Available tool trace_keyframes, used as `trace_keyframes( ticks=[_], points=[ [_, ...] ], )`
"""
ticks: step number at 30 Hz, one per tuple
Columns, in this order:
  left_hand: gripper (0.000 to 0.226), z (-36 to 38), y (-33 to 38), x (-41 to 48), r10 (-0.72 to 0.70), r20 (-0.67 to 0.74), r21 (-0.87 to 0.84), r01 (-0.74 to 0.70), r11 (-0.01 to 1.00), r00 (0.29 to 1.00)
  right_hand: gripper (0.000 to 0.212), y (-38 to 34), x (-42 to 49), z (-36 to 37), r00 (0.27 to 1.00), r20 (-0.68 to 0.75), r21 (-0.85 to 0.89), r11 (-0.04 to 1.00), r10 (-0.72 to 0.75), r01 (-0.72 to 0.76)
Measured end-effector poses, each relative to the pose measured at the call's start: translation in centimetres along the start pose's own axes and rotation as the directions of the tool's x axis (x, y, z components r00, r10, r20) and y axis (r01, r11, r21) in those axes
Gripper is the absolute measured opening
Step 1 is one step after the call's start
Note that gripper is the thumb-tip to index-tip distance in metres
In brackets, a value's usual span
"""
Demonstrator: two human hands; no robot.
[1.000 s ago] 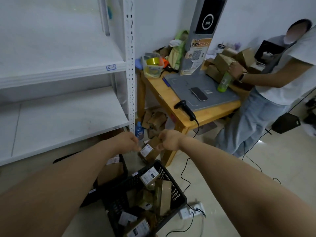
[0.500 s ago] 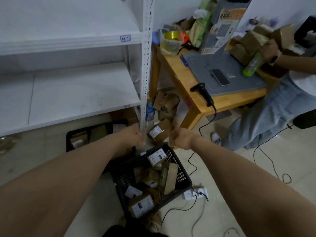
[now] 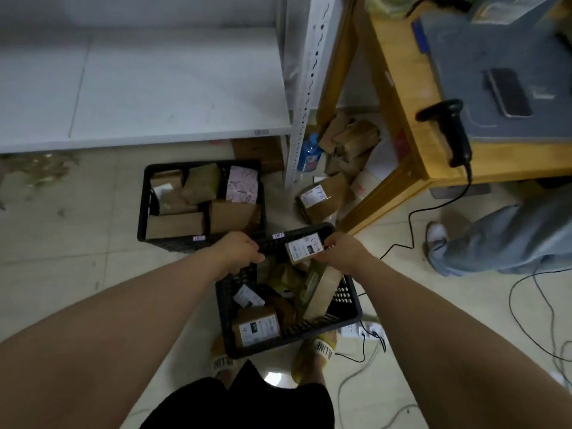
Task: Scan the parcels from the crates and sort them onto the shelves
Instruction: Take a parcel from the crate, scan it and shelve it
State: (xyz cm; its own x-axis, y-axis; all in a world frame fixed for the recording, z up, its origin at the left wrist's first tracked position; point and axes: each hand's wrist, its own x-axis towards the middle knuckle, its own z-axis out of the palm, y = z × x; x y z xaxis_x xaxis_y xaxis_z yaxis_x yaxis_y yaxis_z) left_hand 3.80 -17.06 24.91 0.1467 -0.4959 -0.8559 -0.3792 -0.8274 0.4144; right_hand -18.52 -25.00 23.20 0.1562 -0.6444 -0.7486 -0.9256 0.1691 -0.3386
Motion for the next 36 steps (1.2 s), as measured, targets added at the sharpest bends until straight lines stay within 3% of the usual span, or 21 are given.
trace_keyframes(
  ticks=[6,17,21,25,31,36],
  points=[
    [0.034,6.3,0.3,6.0,-0.079,-0.041,-0.068,0.076,0.995,0.996,0.029,5.2,6.1,-0.5,0.994,0.096,0.014,0.999,0.046,-0.048],
    [0.038,13.0,-0.2,22.5,-0.241,0.024,-0.351,0.233,0.907,0.97,0.013,11.0,22.1,4.5,0.994,0.082,0.083,0.993,0.072,-0.079],
    [0.05,14.5,-1.9,28.2,-0.294,0.109,-0.446,0.311,0.839,0.95,0.043,12.3,28.3,7.5,0.991,0.092,0.153,0.982,0.097,-0.11],
    [0.064,16.3,-3.8,34.1,-0.301,0.141,-0.569,0.326,0.755,0.943,0.054,13.4,33.8,10.4,0.984,0.117,0.243,0.957,0.135,-0.16],
    [0.028,18.0,-2.9,36.6,-0.267,0.143,-0.693,0.29,0.66,0.953,0.056,14.0,37.6,14.3,0.969,0.19,0.427,0.876,0.155,-0.224],
    [0.021,16.9,-1.9,33.8,-0.249,0.157,-0.679,0.287,0.676,0.956,0.104,13.0,34.0,12.9,0.956,0.216,0.52,0.805,0.2,-0.286]
  ],
)
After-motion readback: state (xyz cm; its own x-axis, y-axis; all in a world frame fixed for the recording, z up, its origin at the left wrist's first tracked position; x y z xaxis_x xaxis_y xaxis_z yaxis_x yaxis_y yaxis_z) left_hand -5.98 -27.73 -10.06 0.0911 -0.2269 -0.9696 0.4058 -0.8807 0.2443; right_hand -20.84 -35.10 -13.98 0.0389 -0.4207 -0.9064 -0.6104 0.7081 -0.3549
